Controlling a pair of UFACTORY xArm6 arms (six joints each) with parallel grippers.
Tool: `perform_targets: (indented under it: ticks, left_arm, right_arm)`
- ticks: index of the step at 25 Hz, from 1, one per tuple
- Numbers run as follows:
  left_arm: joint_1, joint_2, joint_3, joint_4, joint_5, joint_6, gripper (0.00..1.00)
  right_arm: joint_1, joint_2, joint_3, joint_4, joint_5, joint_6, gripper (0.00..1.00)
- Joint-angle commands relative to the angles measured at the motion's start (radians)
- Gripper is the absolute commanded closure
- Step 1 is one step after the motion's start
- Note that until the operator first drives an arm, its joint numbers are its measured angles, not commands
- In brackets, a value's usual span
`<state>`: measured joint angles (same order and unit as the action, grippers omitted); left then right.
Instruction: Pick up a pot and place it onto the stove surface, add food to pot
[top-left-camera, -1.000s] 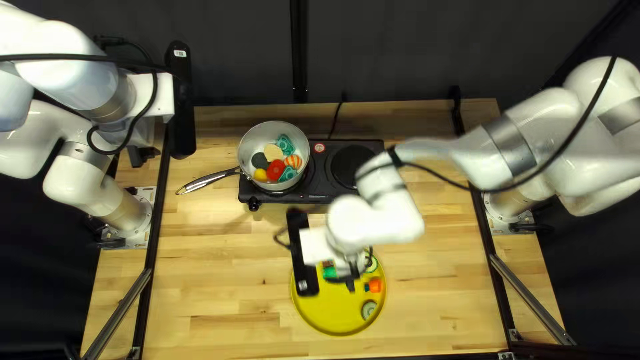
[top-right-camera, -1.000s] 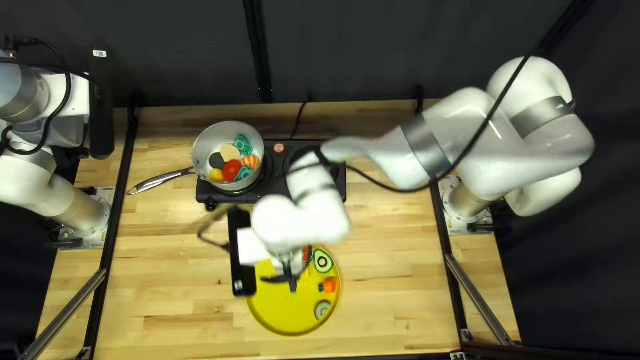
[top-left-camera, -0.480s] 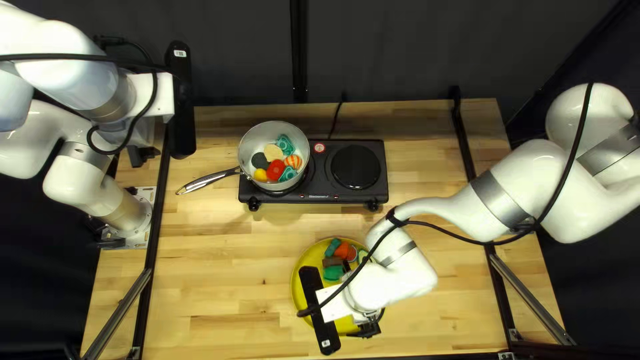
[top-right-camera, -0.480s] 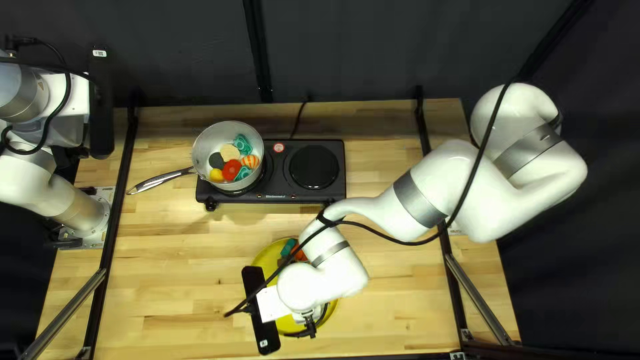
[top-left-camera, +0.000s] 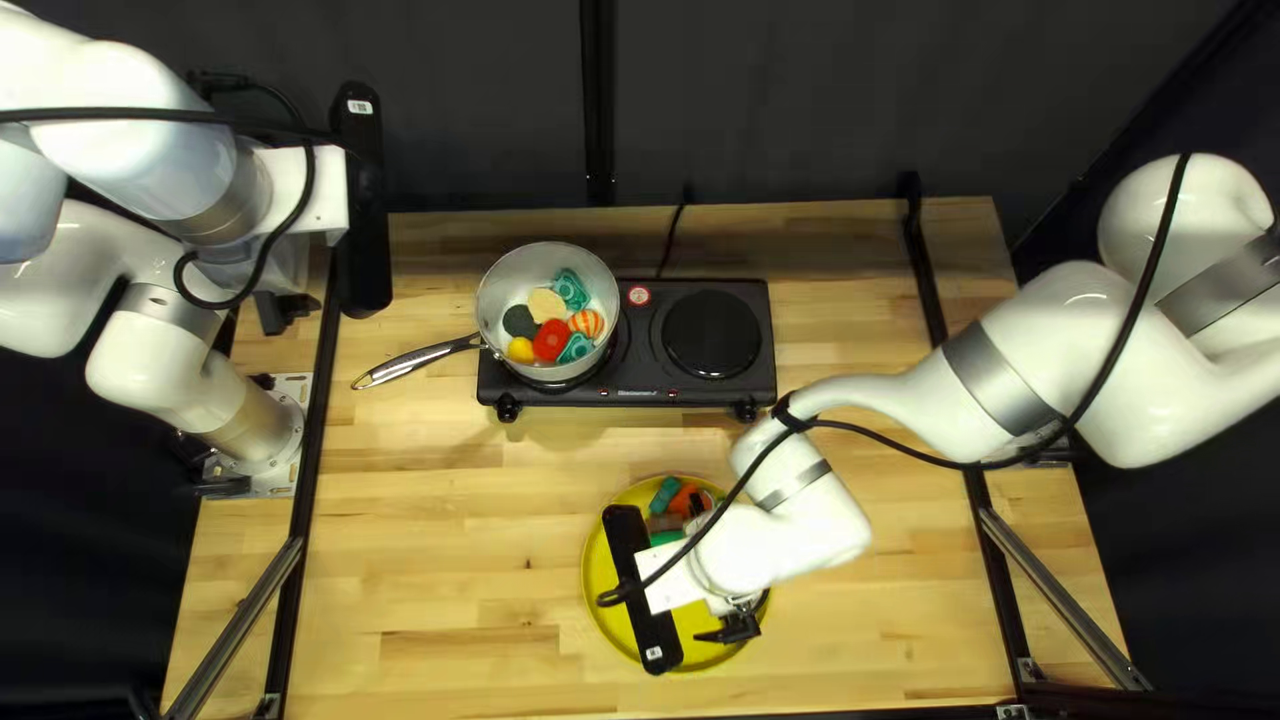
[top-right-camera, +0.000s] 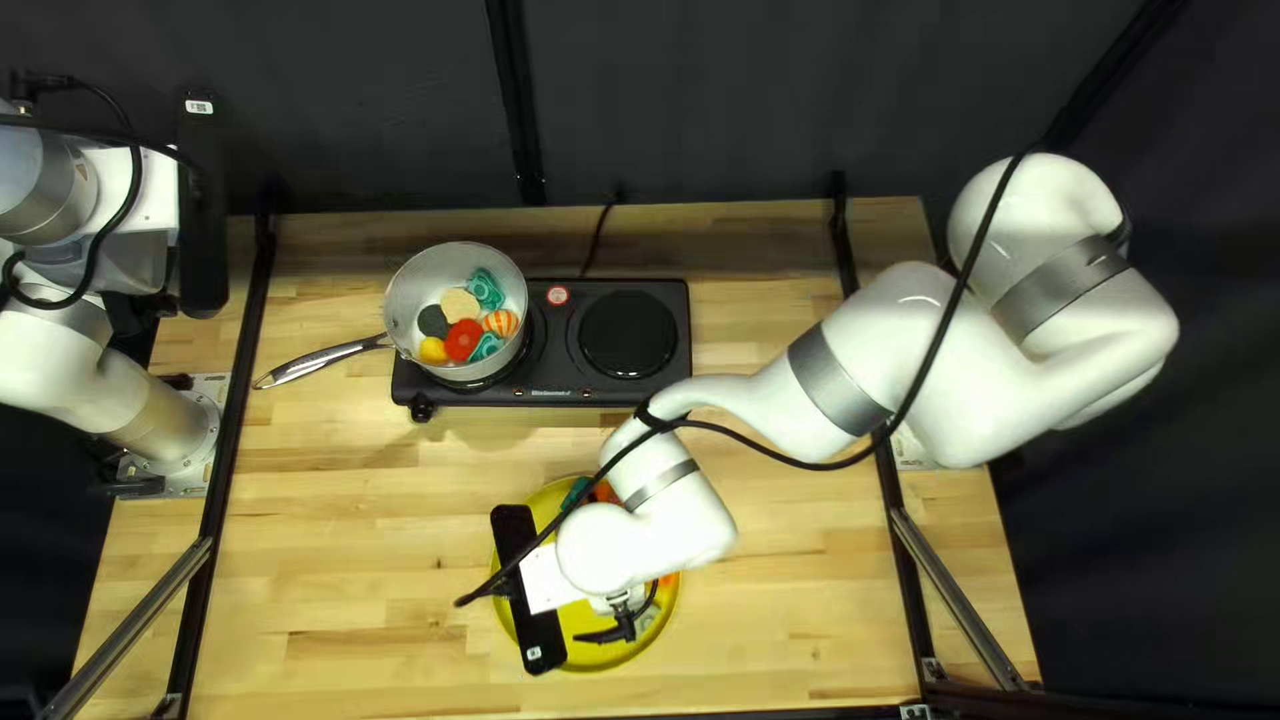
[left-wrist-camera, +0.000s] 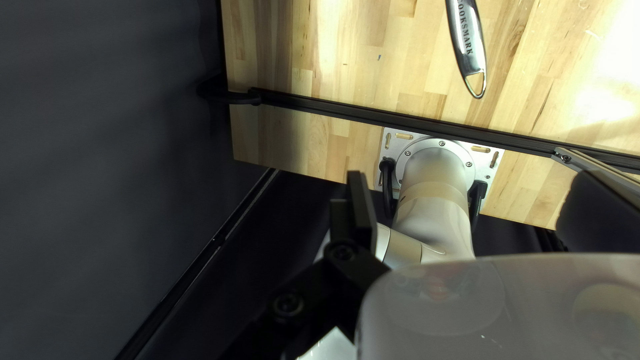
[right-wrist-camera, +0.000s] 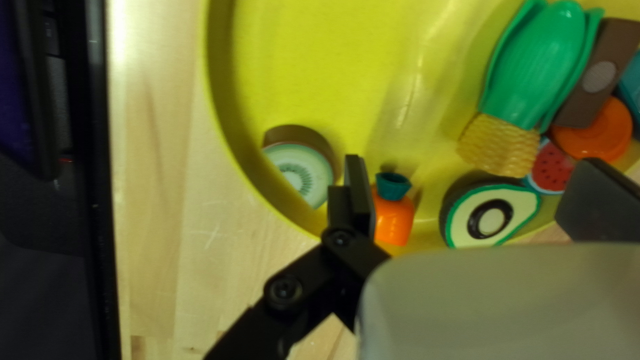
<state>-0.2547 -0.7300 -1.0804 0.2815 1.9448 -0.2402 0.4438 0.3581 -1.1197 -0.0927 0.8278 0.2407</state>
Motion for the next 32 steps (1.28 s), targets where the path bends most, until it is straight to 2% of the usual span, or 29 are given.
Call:
perform_targets:
  ticks: [1,10,17,18,19,20,21,32]
  left_arm:
    - [0.0,0.0,0.0,0.0,0.0,0.0,0.0]
    - [0.0,0.0,0.0,0.0,0.0,0.0,0.0]
    - [0.0,0.0,0.0,0.0,0.0,0.0,0.0]
    - [0.0,0.0,0.0,0.0,0.0,0.0,0.0]
    - [0.0,0.0,0.0,0.0,0.0,0.0,0.0]
    - [0.0,0.0,0.0,0.0,0.0,0.0,0.0]
    - [0.0,0.0,0.0,0.0,0.0,0.0,0.0]
    - [0.0,0.0,0.0,0.0,0.0,0.0,0.0]
  right_arm:
    - [-0.015,0.007,0.019,-0.003,-0.037,-0.008,0.0]
    - [-0.021,0.005,0.061,-0.008,-0.09,-0.014,0.0]
    - [-0.021,0.011,0.056,-0.007,-0.093,-0.021,0.0]
    - [-0.021,0.011,0.056,-0.007,-0.093,-0.021,0.2]
    - [-0.021,0.011,0.056,-0.007,-0.093,-0.021,0.7]
    - [-0.021,0.011,0.056,-0.007,-0.093,-0.021,0.7]
    - [-0.021,0.011,0.056,-0.007,-0.093,-0.021,1.0]
    - [-0.021,0.011,0.056,-0.007,-0.093,-0.021,1.0]
